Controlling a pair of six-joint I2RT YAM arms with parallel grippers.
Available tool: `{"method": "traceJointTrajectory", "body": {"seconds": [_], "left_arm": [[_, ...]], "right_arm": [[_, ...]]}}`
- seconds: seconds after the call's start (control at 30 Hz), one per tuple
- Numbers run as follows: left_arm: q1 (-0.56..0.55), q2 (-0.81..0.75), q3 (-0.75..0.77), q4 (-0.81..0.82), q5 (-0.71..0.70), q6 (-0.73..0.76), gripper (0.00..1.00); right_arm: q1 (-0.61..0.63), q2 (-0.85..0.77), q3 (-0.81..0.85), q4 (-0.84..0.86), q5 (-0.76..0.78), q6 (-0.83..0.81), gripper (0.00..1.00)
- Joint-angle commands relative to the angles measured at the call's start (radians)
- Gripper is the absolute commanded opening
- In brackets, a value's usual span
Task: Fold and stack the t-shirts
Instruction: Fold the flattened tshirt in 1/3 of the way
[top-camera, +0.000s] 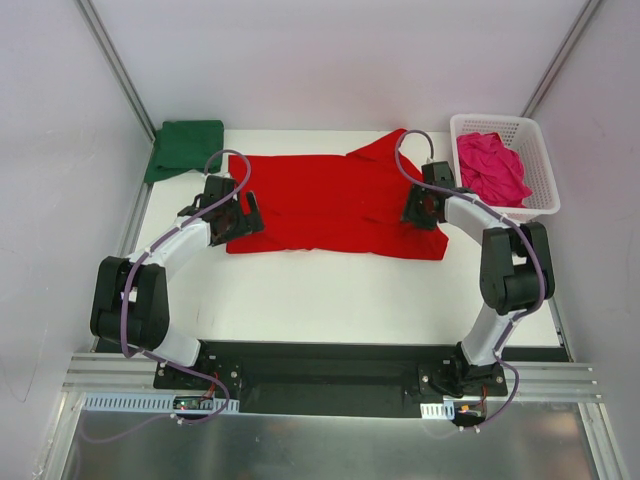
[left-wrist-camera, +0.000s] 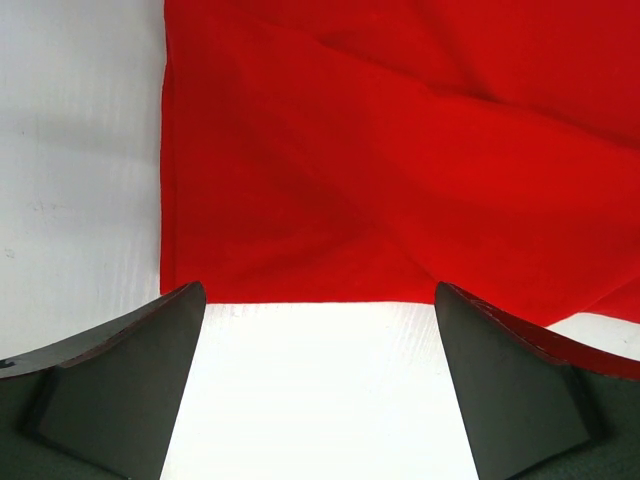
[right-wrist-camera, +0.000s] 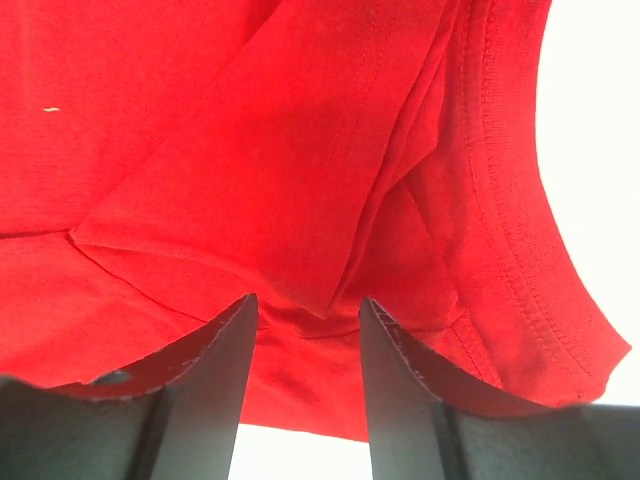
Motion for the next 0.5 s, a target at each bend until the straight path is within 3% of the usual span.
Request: {"method": "traceJointTrajectory", "body": {"seconds": [0.0, 0.47], "left_arm": [[-0.002, -0.036, 0.001, 0.007, -0.016, 0.020, 0.99], [-0.002, -0.036, -0.004, 0.006, -0.021, 0.023, 0.99]], "right_arm": [[-0.004, 0.002, 0.034, 0.013, -0.006, -0.002, 0.47], [-0.008, 0.021, 0.049, 0.007, -0.006, -0.006, 0.37]]}}
